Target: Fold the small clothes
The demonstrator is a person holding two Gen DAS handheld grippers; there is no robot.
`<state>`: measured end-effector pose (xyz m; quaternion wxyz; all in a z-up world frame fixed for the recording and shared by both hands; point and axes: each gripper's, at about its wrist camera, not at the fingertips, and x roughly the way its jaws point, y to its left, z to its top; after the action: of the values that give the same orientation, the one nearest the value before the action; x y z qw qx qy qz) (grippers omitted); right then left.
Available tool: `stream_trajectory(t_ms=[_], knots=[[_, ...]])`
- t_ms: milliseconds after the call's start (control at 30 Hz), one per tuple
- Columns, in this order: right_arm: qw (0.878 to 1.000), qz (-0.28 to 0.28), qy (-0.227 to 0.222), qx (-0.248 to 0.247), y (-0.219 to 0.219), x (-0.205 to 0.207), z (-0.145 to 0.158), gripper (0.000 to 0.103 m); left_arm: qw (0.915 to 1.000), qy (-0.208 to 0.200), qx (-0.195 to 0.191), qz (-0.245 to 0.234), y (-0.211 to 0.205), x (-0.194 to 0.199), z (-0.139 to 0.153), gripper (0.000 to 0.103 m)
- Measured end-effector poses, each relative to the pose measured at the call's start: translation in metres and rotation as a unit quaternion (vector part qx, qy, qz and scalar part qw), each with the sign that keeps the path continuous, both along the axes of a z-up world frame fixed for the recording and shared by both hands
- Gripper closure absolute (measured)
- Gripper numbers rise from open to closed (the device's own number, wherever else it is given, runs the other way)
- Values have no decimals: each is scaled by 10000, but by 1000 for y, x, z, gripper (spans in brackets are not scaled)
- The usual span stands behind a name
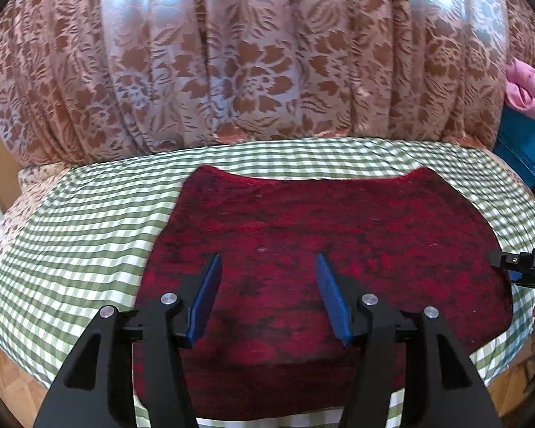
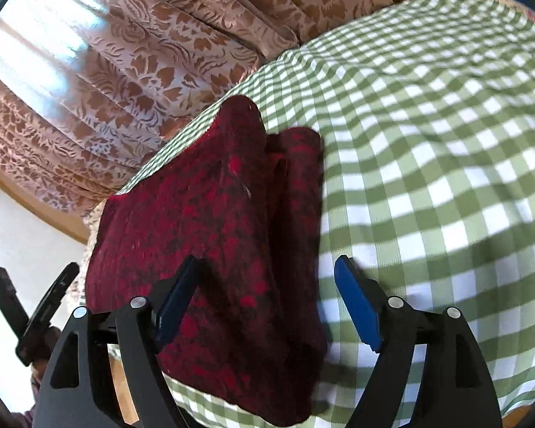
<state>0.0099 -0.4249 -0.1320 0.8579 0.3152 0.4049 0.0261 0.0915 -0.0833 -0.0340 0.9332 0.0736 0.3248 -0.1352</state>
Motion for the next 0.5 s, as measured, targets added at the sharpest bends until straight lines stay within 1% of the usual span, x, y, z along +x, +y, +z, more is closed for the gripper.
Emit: stream_trajectory(t_ms=[233, 300, 367, 433, 500], knots=[[9987, 185, -84, 477, -9, -11, -15, 22, 9988, 129, 164, -444, -38, -7, -8, 48], [9980, 262, -110, 566, -11, -12, -17, 22, 9980, 250, 107, -576, -45, -7, -11, 48], [9970, 334, -129, 686, -12, -13, -19, 20, 9965, 474, 1, -685, -51, -6, -17, 48], [9965, 438, -100, 711, -11, -13, -19, 20, 9958, 547, -42, -737, -54, -8, -20, 48], [9958, 537, -75, 732, -10, -14, -18, 20, 9952, 562, -5, -802, -57, -10, -24, 48]])
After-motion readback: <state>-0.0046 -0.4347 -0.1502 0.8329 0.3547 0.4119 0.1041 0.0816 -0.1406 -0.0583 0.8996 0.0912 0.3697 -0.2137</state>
